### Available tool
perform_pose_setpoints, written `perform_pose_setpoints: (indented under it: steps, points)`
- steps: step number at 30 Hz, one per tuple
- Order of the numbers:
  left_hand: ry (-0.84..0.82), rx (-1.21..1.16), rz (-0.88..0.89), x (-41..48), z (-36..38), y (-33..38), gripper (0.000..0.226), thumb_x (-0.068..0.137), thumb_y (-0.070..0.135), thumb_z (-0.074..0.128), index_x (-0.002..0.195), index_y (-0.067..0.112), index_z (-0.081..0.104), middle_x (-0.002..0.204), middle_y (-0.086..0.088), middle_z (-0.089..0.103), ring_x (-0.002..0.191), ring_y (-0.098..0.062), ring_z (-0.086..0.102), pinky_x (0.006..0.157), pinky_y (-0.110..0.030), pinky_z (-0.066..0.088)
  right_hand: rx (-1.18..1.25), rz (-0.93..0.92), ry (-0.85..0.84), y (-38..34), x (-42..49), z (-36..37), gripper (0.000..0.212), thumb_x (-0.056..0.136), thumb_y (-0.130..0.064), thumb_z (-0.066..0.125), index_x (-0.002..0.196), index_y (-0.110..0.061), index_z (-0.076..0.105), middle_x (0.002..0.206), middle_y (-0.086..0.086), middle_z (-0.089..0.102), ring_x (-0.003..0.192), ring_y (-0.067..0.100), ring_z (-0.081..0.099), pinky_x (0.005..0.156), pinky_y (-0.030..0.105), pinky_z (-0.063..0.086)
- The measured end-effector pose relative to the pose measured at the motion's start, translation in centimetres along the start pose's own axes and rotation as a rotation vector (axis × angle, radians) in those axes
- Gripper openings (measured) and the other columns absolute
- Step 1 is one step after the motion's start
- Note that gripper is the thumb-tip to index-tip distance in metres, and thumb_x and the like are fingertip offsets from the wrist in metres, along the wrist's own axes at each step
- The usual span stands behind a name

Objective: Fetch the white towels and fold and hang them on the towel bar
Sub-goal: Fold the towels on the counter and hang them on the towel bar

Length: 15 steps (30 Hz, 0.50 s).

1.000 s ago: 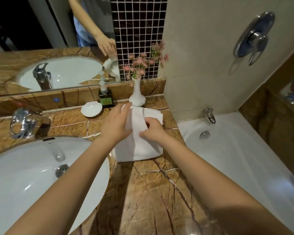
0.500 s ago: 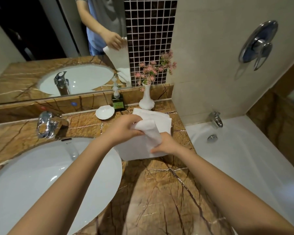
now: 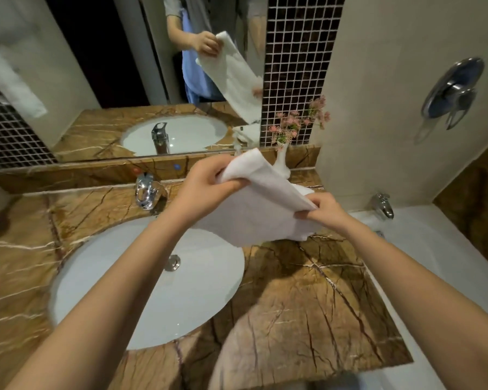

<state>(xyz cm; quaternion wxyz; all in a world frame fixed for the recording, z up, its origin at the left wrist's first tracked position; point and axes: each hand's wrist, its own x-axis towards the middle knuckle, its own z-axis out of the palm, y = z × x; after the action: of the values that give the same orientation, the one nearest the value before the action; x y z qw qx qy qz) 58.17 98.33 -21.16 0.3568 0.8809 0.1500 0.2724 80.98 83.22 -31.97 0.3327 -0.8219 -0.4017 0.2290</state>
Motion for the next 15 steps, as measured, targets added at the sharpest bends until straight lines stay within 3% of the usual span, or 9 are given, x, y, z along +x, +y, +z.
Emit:
perform_pose_setpoints:
  steps: [3,6,8,12,15]
  points:
    - [0.098,-0.095,-0.083,-2.6,-2.4,0.2,0.014,0.084,0.017,0.066,0.097,0.01,0.068,0.095,-0.002,0.068,0.083,-0.005,0.058,0.073,-0.016,0.043,0.013,-0.012,-0.051,-1.8,-1.7,-1.4,0.013,0.079,-0.02,0.077,0.076,-0.009,0.07,0.074,-0.001,0.058,0.068,0.008,0.05,0.06,0.023,0.037]
    - [0.141,-0.205,-0.217,-6.4,-4.0,-0.7,0.013,0.083,0.028,0.061,0.091,0.02,0.067,0.088,0.006,0.065,0.08,-0.007,0.057,0.068,-0.023,0.043,-0.056,0.009,-0.157,-3.2,-3.1,-2.1,0.036,0.076,-0.033,0.079,0.074,0.0,0.066,0.073,0.005,0.055,0.069,0.015,0.049,0.058,0.026,0.033]
    - [0.161,-0.316,-0.346,-9.5,-4.1,-2.1,0.006,0.085,0.027,0.062,0.087,0.023,0.066,0.085,0.004,0.066,0.077,-0.011,0.059,0.065,-0.027,0.043,-0.138,0.054,-0.268,-4.1,-4.1,-1.6,0.04,0.074,-0.042,0.078,0.066,-0.008,0.058,0.07,0.003,0.051,0.067,0.016,0.046,0.058,0.028,0.03]
    - [0.179,-0.291,-0.597,-16.0,-2.4,-6.6,0.031,0.08,0.035,0.061,0.086,0.006,0.066,0.086,-0.017,0.068,0.075,-0.029,0.063,0.065,-0.035,0.044,-0.315,0.138,-0.474,-4.9,-5.7,2.2,0.039,0.077,-0.053,0.072,0.068,-0.017,0.057,0.075,-0.004,0.056,0.07,0.012,0.05,0.06,0.025,0.034]
    - [0.165,-0.168,-0.733,-20.0,-0.3,-10.3,0.026,0.091,0.023,0.059,0.089,-0.003,0.064,0.088,-0.02,0.065,0.081,-0.036,0.06,0.064,-0.034,0.041,-0.446,0.171,-0.553,-4.3,-5.9,6.6,0.045,0.076,-0.058,0.07,0.069,-0.018,0.051,0.073,-0.004,0.05,0.066,0.012,0.044,0.058,0.026,0.029]
